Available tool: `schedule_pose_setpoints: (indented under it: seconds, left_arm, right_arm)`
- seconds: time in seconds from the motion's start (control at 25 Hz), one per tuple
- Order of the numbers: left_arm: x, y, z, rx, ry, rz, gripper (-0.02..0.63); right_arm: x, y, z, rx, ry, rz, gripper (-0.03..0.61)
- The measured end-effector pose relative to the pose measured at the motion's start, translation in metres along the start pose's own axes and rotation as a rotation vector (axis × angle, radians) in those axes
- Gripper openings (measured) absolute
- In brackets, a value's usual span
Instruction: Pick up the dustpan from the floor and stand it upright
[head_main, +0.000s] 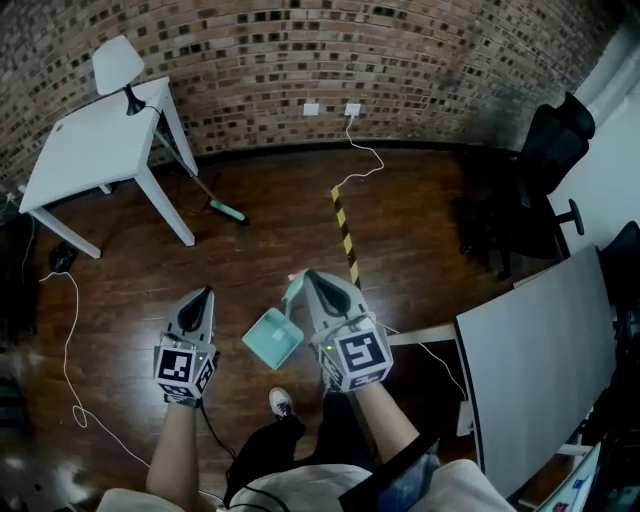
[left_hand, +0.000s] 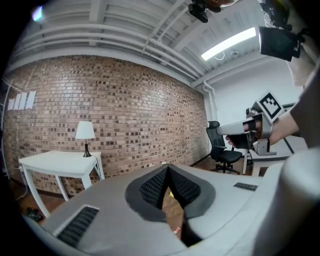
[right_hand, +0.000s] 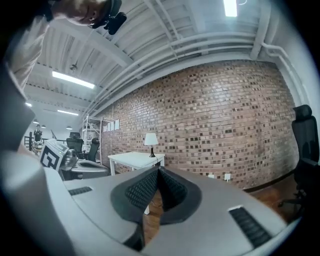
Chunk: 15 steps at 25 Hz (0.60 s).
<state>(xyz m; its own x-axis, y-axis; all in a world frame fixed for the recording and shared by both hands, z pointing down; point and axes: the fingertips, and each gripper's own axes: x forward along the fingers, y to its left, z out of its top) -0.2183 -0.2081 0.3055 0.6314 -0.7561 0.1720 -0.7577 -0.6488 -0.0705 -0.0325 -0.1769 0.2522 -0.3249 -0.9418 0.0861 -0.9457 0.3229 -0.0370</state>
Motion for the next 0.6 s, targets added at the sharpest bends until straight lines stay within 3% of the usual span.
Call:
schedule_pose_setpoints:
  seconds: [0.4,0.6]
  left_arm:
    - [-0.033,-0.013,0.121,0.109,-0.058,0.017,0.003]
    - [-0.037,-0.037,0.166,0.073,-0.096,0.04,0.003]
  right_arm:
    - [-0.037,0.005,0.089,0.075,-0.1,0.0,-0.002]
    - [-0.056,-0.008,0.115,0.043,-0.111,0.009,-0.002]
